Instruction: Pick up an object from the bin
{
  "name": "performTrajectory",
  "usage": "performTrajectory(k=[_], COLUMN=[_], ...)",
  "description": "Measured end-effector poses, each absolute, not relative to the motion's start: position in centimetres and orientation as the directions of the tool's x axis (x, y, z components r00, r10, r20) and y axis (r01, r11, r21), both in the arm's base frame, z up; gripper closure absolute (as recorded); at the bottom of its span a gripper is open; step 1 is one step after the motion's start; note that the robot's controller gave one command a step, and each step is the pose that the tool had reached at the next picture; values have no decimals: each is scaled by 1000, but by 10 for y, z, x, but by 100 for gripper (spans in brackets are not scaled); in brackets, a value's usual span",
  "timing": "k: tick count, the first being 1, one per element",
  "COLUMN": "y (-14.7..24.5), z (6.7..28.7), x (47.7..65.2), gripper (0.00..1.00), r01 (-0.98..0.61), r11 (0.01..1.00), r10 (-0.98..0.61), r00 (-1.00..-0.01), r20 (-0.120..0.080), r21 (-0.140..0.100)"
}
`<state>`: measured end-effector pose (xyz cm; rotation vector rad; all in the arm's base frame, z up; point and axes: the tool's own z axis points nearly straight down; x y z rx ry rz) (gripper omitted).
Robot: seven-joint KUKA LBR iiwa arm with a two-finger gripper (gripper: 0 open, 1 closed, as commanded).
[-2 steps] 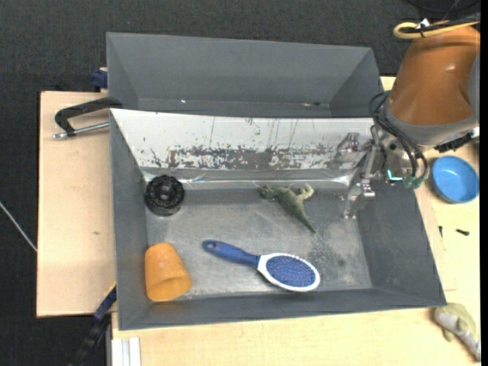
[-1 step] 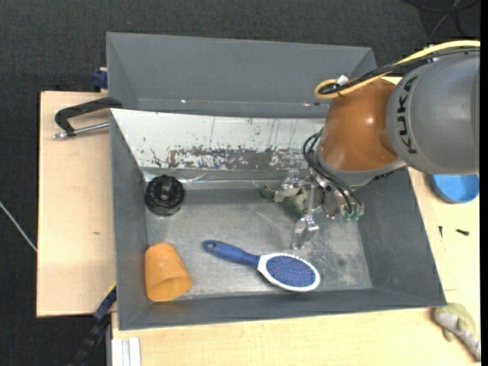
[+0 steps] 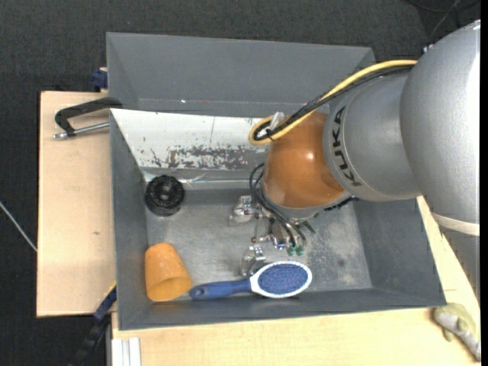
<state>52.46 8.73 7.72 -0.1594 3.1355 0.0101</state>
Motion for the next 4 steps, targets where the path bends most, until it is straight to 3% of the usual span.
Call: performTrajectory(k=[1, 2, 3, 4], y=[10, -66, -77, -90], z=[110, 114, 86, 85], x=[519, 501, 502, 493], gripper=[0, 0, 0, 100], r01=[-191, -375, -598, -598], r11=[982, 927, 802, 802], r10=[-191, -375, -597, -598], r00=[-982, -927, -801, -801], r20=[-7, -15, -27, 14], r21=[-3, -6, 2, 7])
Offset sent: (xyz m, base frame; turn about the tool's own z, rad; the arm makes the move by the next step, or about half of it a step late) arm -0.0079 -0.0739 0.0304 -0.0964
